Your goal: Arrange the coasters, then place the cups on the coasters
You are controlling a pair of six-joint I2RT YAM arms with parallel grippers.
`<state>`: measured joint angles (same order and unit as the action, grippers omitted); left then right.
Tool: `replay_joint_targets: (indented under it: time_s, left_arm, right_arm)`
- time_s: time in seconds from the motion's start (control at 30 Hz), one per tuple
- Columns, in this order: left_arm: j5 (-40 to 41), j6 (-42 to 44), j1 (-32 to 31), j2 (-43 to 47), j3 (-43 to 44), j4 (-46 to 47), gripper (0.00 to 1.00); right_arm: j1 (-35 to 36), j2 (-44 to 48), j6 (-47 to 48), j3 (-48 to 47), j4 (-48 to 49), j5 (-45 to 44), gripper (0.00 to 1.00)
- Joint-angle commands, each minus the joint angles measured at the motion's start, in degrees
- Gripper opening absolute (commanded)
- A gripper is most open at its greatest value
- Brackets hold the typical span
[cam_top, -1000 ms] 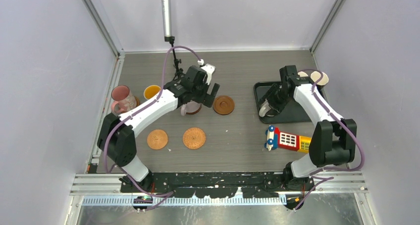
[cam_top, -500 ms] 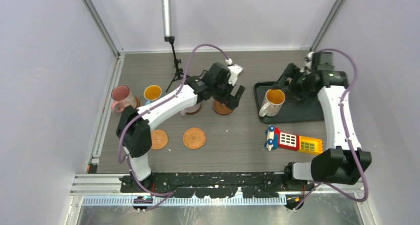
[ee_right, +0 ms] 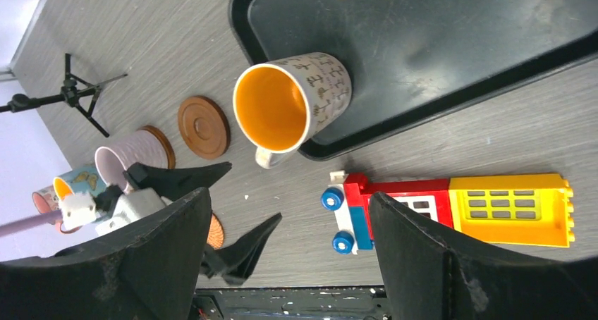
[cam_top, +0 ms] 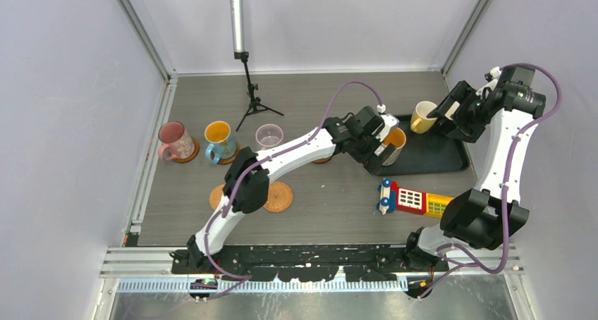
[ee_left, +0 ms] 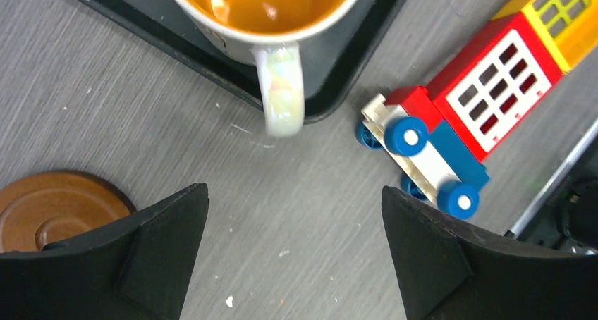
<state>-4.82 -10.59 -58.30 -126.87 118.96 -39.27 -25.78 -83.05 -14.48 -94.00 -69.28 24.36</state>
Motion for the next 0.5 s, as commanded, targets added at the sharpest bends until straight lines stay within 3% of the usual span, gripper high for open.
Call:
replay_joint_targets:
  time_s: [0.0, 0.47]
  left_arm:
    - [-0.17, -0.58, 0.34, -4.88, 8.38, -3.69, 0.92]
    - [7.34, 1.32, -0.51, -16.69, 20.07, -3.81, 0.68]
  right_arm:
    - [-2.90, 0.11, 2.70, -1.77, -2.00, 0.71, 0.86]
    - [-5.07, -2.56, 0.78, -0.78, -0.20, 3.85, 0.86]
